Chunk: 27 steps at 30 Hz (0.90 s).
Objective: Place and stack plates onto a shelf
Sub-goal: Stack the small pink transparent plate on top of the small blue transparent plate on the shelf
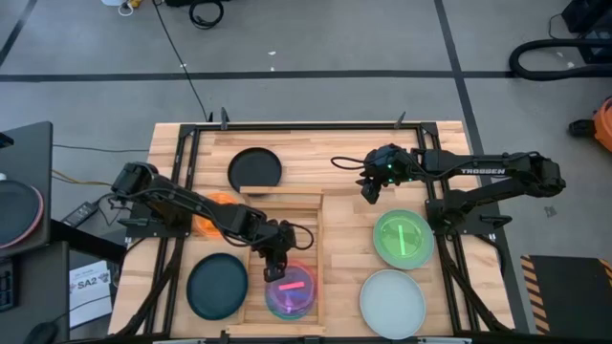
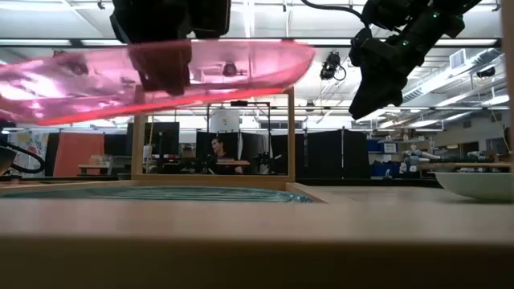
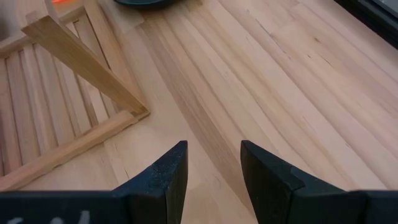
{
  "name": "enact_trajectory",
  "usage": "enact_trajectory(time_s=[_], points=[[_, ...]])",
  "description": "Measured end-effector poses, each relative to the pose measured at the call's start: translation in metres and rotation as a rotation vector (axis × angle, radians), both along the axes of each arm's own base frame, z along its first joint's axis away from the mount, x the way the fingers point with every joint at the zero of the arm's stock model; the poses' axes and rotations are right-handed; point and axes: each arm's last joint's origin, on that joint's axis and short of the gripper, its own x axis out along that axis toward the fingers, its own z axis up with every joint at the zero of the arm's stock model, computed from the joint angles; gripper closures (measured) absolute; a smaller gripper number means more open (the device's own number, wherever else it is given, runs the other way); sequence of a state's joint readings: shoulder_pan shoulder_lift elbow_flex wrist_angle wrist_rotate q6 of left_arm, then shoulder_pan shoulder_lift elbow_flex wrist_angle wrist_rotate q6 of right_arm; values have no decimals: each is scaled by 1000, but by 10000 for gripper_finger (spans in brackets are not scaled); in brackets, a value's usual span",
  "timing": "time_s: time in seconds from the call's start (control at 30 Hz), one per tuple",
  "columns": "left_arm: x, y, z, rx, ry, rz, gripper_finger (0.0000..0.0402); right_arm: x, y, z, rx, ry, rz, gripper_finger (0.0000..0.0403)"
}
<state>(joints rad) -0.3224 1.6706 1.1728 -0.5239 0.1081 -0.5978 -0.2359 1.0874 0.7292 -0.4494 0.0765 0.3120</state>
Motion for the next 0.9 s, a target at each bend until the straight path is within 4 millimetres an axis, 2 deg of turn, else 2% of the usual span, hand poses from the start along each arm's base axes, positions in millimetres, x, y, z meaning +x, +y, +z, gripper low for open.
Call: enact_trajectory(time_s=[0.47,0.9], points=[[5,-17,-31,21,92,-24,400,1,0,1,-2,-7,1,249],[4,-17,-32,23,95,-26,358,1,0,0,-2,-7,1,250]])
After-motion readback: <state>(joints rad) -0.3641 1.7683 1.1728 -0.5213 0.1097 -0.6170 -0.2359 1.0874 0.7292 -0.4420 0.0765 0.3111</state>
